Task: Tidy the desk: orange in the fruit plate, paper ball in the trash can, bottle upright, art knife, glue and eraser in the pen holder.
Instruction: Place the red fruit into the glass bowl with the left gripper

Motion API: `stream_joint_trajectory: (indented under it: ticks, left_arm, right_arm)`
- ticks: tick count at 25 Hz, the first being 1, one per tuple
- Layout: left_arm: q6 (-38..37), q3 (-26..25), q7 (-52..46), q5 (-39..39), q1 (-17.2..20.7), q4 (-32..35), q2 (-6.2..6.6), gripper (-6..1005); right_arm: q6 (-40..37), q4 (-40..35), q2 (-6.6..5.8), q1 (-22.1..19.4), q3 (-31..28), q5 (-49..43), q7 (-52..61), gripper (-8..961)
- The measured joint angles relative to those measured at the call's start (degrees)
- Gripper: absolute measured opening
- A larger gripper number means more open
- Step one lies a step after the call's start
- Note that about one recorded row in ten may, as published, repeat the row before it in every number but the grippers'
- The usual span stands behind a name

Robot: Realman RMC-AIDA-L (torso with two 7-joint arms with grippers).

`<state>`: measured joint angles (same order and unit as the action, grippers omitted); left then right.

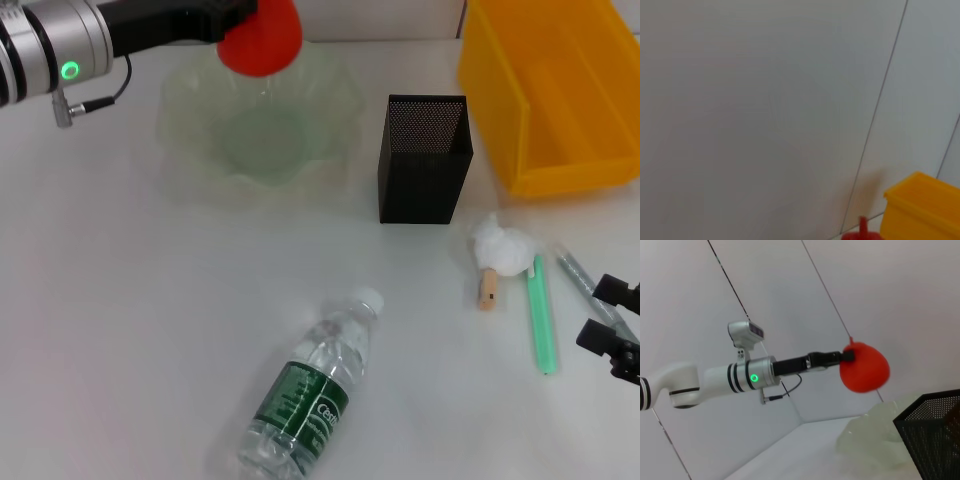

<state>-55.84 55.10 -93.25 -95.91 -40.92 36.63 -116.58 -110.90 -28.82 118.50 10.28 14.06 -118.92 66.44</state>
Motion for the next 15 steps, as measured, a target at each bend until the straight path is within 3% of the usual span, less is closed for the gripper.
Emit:
stream_joint_trajectory:
  ticks: [4,11,13,14,15]
  left_arm:
    - [1.5,0.0,0.7,-0.5,1.2,0.4,-1.09,188]
    - [-0.3,-0.4,0.8,-0.2,3.2,1.6,-1.19,505]
    - [-3.4,-1.3,0.9,0.9,5.2,3.7,-1.20,600]
    - [-17.2,-2.5,3.2,4.1,9.9,7.5,-0.37,648]
    - [-23.0,-2.5,4.8,4.5,11.1,7.7,0.21,672]
  right_arm:
    - [0.0,0.1,0.22,1.4,0.0,0.0,0.0,814]
    - [0.2,0.2,0.16,3.5,0.0,-0.1,1.3,814]
    - [0.5,-0.3,-0.09,4.5,-0.1,-0.1,2.9,814]
    - [0.6,-0.8,-0.30,5.1,-0.1,-0.1,4.7,814]
    - [0.7,-1.6,-0.60,5.9,-0.1,-0.1,6.9,814]
